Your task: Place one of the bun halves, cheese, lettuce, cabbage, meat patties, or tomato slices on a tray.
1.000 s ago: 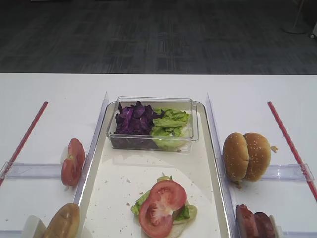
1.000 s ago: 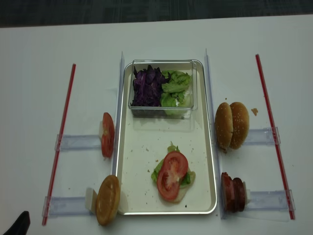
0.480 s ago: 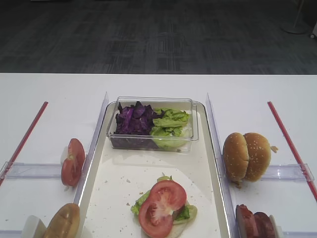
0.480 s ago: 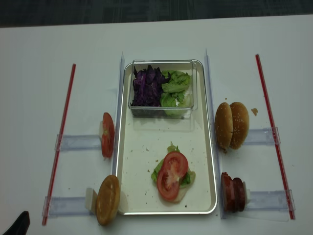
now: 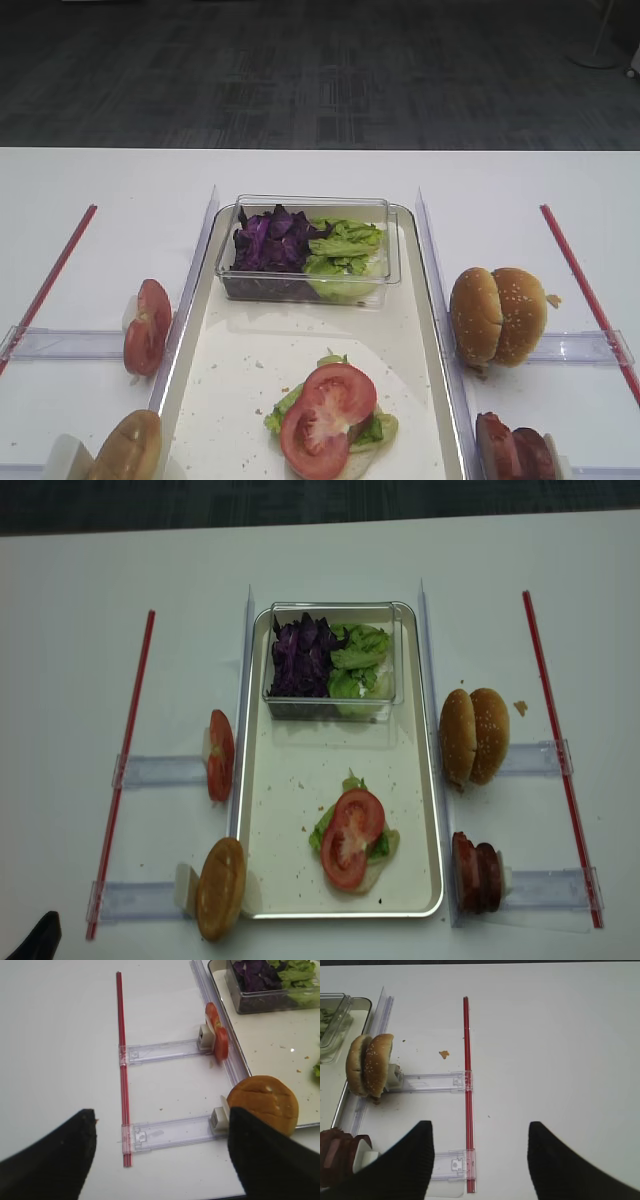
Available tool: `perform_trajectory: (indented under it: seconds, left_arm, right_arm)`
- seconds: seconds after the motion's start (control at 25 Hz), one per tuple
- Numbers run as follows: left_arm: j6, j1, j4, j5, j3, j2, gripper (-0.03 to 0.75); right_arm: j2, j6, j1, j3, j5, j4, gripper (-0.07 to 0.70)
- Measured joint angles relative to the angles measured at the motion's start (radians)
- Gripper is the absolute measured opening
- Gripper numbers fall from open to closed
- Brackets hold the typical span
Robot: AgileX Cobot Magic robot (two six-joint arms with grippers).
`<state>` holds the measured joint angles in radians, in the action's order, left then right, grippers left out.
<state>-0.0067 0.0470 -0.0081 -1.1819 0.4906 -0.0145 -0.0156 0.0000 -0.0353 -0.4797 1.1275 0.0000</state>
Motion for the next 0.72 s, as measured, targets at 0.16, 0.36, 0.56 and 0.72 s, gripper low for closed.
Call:
perform_trajectory:
  seconds: [0.16,0.36,0.56,0.72]
  left_arm:
    - [0.000,0.000,0.000,0.000,0.000,0.000,0.503]
    - [0.000,0.000,0.000,0.000,0.000,0.000,0.503]
    - [0.007,0.000,0.000,0.000,0.000,0.000,0.503]
    - [0.000,0.000,0.000,0.000,0.000,0.000,0.496]
  right_arm:
    - [0.000,0.000,0.000,0.000,0.000,0.000,0.445]
    - [0.000,0.000,0.000,0.000,0.000,0.000,0.445]
    - [0.000,0.000,0.000,0.000,0.000,0.000,0.445]
    - [0.000,0.000,0.000,0.000,0.000,0.000,0.445]
